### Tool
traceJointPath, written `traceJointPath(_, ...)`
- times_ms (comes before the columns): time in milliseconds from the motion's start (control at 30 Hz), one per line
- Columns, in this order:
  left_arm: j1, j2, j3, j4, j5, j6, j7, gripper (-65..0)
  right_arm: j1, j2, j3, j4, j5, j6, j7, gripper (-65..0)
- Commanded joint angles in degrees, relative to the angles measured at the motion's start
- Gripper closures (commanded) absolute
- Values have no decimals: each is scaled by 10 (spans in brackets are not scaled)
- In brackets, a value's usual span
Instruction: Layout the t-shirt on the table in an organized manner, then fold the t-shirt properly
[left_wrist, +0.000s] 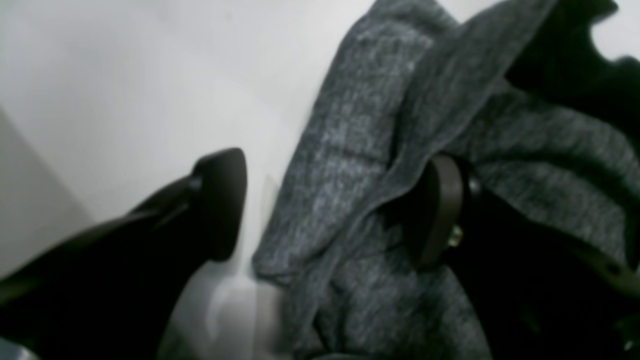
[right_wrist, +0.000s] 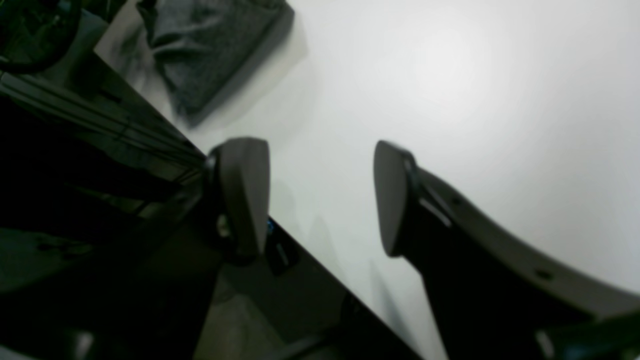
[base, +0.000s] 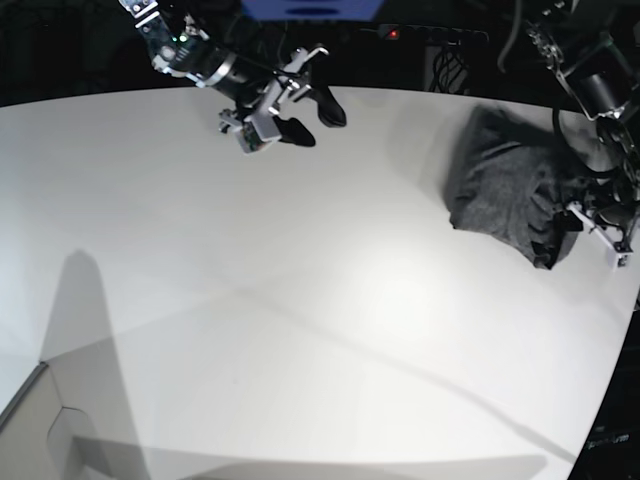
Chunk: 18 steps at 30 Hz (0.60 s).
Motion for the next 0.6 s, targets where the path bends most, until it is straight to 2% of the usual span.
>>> traceJointPath(0, -10, -12, 2, 2, -2, 1, -4, -461, -1, 1, 0, 9, 7, 6, 15, -335)
traceJointPath(133, -10, -11, 4, -5, -2, 1, -4, -452, -1, 12, 0, 9, 7, 6, 15, -335)
traceJointPath(200, -10, -10, 4, -5, -2, 1, -5, -394, -1, 12, 4, 9, 7, 6, 15, -335)
traceJointPath(267, -11, -8, 8, -5, -2, 1, -15, -275, -1, 16, 6, 9, 7, 6, 15, -335)
traceJointPath(400, -11, -10, 93, -5, 2, 1, -51, 0, -1, 25, 6, 10, 8, 6, 16, -335)
traceJointPath(467, -10, -11, 134, -5, 2, 1, -55, -2, -1, 31, 7, 10, 8, 6, 16, -335)
traceJointPath(500, -10, -11, 149, -5, 1, 1, -55, -23, -1, 38, 7, 10, 8, 6, 17, -335)
traceJointPath(567, -11, -11, 170, -5, -2, 1, -56, -4, -1, 46, 7, 10, 8, 6, 17, -335)
